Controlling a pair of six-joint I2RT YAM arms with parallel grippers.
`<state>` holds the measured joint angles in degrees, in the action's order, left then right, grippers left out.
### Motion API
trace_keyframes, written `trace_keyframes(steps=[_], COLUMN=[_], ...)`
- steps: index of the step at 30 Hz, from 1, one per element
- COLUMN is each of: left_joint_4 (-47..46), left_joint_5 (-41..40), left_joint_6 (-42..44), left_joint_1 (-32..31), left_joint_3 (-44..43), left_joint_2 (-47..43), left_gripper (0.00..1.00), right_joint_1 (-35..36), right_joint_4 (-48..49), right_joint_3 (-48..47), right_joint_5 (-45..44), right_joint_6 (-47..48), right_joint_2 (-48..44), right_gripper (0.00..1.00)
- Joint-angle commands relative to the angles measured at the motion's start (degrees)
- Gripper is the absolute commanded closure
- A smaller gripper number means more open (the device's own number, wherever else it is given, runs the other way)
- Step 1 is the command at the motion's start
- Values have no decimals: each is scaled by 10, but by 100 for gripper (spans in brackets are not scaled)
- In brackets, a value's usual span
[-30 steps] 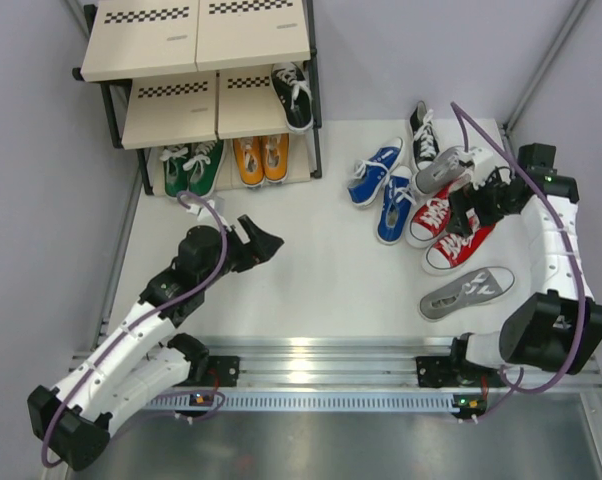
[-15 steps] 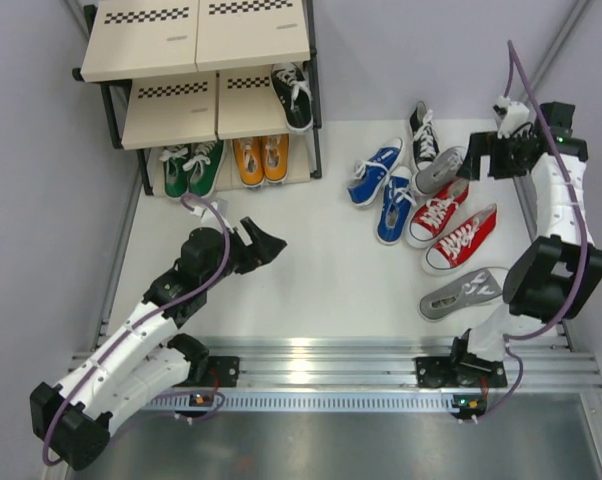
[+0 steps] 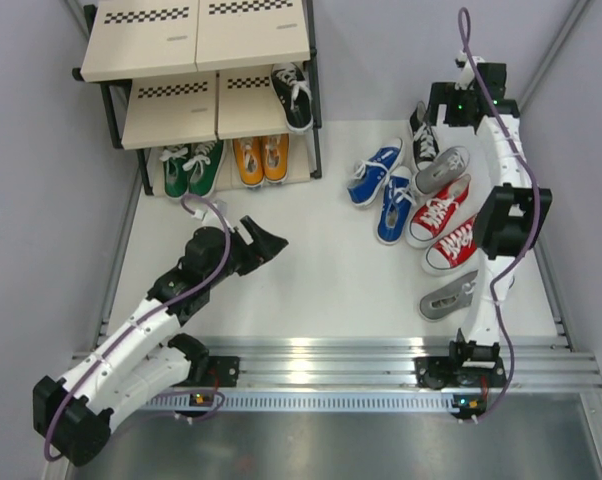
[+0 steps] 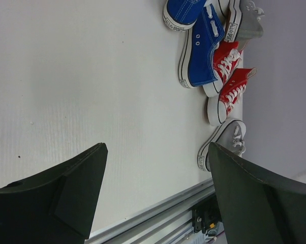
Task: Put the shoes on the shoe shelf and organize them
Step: Pick up the shoe at the center of the board.
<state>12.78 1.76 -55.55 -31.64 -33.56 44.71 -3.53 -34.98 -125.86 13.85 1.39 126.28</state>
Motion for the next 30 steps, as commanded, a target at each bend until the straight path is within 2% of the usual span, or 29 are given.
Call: trace_keyframes(steps=[1,15,20,21,23,25,26,30], left_joint_4=[-43,-57,-57,-57,-58,-66,-69,-86], left_joint_5=[-12,-11,-11,-9,-9,-7,-6,-1], left_joint_6=[-27,-38,-38,-40,-40,-40,-40,-37], left_joint_1=[-1,-1,-1,-1,-1,-1,0,-1], left_joint_3=[10,-4,-7,-6,-6,-6,-7,-10], left_joint_2=[6,42,48,48,49,49,49,53], left_gripper=[14,14,15,14,15,15,14,15], right_joint_1=[0,26,31,31,29,26,26,13], right_joint_4=[23,54,56,58,62,69,72,96], right_joint_3=[-54,-98,-94,-95,-95,-91,-89,-64], right_joint_5=[-43,-79,-71,-61,-45,-23,-22,47], right_joint_6=[-20,1,22,26,41,55,58,70], right_joint_2=[48,165,179,179,177,169,158,118], right_gripper=[2,19,39,48,60,96,100,100])
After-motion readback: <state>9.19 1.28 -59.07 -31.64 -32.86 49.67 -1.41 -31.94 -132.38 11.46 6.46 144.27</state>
